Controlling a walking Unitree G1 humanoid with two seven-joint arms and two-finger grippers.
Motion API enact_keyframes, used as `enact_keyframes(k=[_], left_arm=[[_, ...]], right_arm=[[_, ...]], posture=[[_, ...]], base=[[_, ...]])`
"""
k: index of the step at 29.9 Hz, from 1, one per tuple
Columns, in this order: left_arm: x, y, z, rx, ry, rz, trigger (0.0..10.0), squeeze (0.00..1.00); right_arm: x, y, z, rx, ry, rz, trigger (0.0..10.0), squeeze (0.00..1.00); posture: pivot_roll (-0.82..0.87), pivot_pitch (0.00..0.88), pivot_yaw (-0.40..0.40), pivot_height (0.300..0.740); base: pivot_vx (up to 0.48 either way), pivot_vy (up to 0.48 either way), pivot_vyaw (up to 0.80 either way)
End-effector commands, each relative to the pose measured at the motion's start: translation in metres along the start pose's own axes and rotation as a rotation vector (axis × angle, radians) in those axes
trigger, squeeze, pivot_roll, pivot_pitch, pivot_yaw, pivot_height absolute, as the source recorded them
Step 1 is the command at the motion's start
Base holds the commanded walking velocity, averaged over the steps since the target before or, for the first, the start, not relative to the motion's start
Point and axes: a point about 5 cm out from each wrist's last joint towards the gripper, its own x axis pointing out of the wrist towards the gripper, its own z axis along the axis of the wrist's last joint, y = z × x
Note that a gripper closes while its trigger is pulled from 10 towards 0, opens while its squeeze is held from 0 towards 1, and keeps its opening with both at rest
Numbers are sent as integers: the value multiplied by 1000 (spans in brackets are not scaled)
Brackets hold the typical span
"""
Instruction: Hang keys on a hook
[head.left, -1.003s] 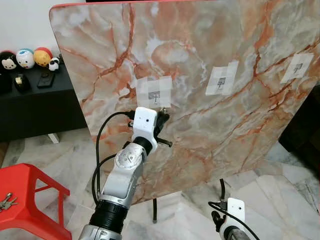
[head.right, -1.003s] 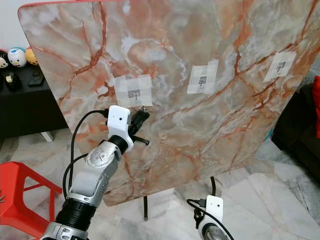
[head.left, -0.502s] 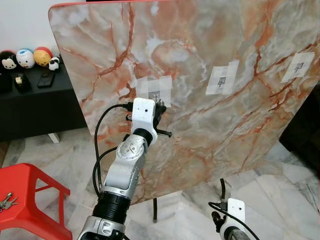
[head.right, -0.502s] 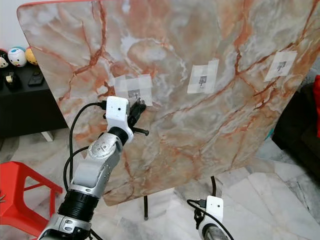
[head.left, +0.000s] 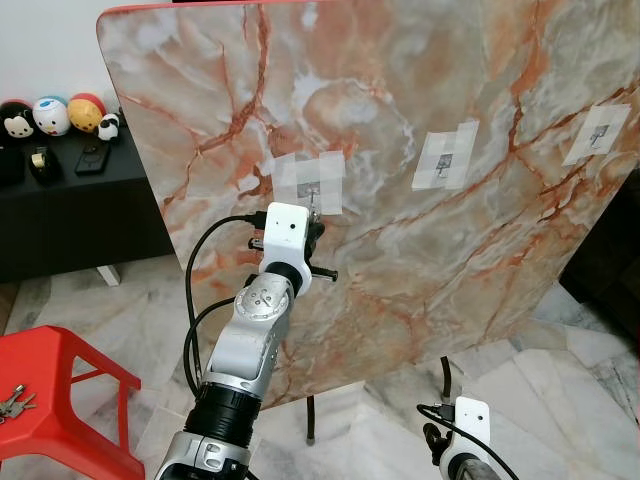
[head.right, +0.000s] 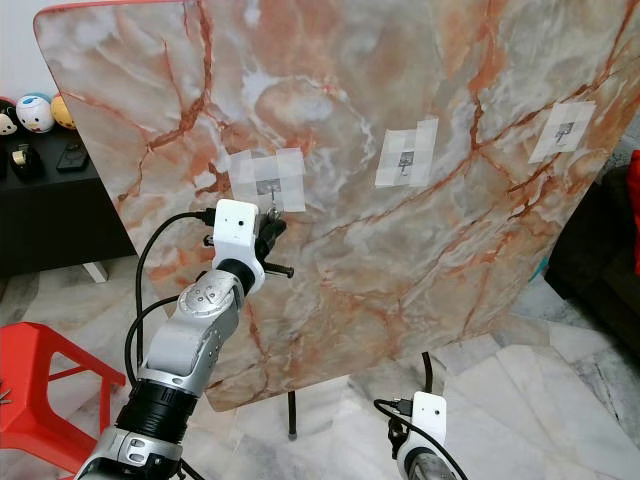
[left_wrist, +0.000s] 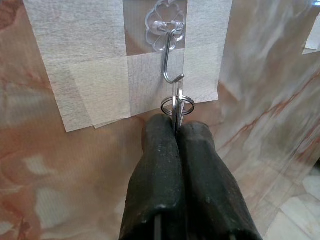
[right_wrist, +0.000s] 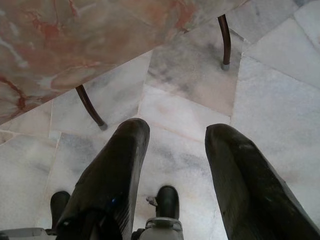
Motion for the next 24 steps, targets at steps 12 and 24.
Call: enact_keyframes(k=[12, 24], left_arm=[[3, 1, 13, -12, -35, 15, 10000, 0], [3, -4, 14, -20, -31, -18, 10000, 0]], right_arm=[[-1, -5, -2, -10, 16, -8, 10000, 0], [0, -2, 0, -9, 6, -3, 10000, 0]], posture=[[85, 0, -64, 740], [87, 0, -61, 740]], base=[[0, 0, 0], [0, 0, 0]])
